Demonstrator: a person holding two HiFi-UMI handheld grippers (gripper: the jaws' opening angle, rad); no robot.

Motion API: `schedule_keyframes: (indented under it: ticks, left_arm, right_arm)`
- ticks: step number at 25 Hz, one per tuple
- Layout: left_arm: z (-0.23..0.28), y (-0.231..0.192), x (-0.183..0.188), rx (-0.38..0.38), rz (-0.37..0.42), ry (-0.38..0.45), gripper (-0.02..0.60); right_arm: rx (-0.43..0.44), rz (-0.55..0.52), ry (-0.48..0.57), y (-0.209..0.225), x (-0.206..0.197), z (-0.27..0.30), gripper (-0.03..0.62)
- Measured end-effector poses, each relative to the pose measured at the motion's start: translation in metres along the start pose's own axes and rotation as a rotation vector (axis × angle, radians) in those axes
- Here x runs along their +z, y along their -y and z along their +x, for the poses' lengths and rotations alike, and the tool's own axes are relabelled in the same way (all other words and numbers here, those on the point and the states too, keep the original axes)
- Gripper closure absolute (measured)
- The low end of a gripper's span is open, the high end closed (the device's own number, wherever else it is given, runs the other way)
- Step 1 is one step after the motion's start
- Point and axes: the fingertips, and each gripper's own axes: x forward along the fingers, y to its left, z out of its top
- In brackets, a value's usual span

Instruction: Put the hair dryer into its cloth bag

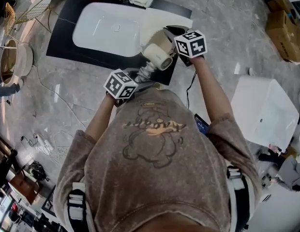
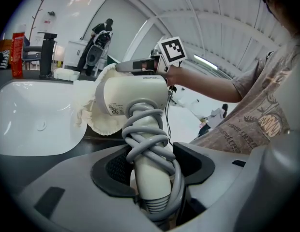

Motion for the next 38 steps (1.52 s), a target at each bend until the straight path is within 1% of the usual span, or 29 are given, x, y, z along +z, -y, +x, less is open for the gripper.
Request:
schedule_keyframes:
  ticks: [6, 11, 18, 22, 27, 34, 38]
  left_arm:
    - [0.009, -0.020, -0.003, 0.027, -0.033, -0.015, 0.321]
    - [0.021, -0.035, -0.003, 0.054, -0.039, -0.040, 0.321]
    - [0.028, -0.051, 0.007, 0.084, -0.086, -0.033, 0.321]
    - [0.030, -0.064, 0.013, 0.106, -0.124, -0.015, 0.321]
    - [0.032, -0.077, 0.025, 0.146, -0.149, 0.004, 0.320]
    - [0.042, -0.092, 0.038, 0.191, -0.141, -0.012, 0.319]
    - [0.049, -0.096, 0.043, 0.201, -0.141, -0.025, 0.319]
  right_arm:
    - [0.027, -0.010, -0.008, -0.004, -0.001, -0.004, 0.549]
    - [0.055, -0.023, -0.015, -0.016, -0.003, -0.007, 0.549]
    - [0.086, -0.059, -0.045, -0.029, -0.014, -0.013, 0.549]
    - [0.102, -0.051, -0.042, -0.037, -0.017, -0.015, 0.549]
    - [0.112, -0.058, -0.037, -0.048, -0.016, -0.018, 0.549]
    - [0.104, -0.063, -0.022, -0.052, -0.011, -0.022, 0.549]
    - [0.104, -0.069, -0.023, -0.056, -0.011, -0.026, 0.549]
